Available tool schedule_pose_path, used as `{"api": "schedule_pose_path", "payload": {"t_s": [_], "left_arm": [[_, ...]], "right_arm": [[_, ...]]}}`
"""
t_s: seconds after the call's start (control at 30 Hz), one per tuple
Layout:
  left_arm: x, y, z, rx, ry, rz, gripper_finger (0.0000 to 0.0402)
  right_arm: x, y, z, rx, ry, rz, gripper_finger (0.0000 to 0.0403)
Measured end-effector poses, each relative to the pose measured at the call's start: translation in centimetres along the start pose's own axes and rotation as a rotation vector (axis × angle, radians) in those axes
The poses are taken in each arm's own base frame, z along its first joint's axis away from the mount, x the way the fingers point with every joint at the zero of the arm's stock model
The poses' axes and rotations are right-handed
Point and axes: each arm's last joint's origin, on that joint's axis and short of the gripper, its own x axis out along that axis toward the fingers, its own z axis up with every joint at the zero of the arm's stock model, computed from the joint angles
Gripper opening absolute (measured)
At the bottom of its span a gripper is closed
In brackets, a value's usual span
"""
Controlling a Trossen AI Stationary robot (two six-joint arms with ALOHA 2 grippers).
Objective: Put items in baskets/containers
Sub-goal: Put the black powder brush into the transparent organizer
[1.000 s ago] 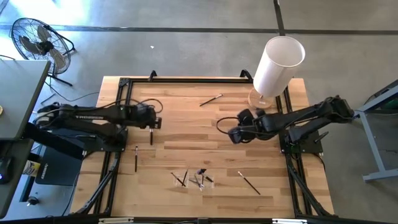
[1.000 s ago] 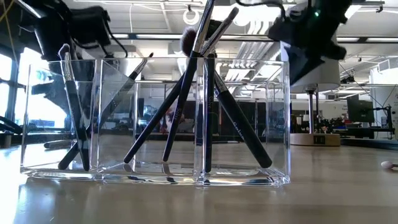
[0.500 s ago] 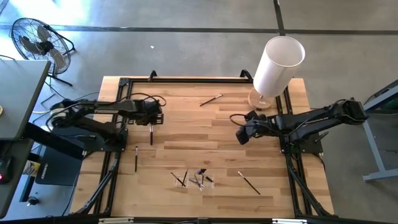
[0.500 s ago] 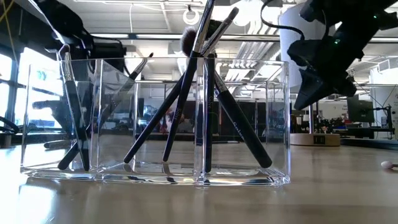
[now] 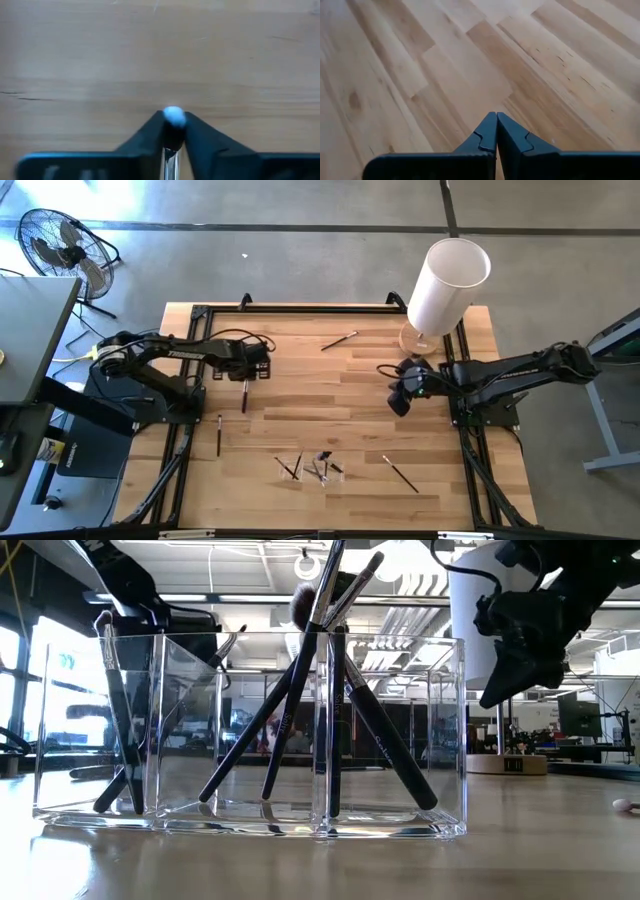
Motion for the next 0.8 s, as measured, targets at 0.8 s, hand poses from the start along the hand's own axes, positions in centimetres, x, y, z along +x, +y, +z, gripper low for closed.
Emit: {"api": "schedule_pose_path", "payload": {"t_s": [0.8], "left_arm": [[-11.4, -9.3, -7.3, 0.537, -0.138, -0.495, 0.0002]], "right_arm": [[0.0, -0.3, -0.6, -0.269, 0.082, 0.009, 0.0003]]}}
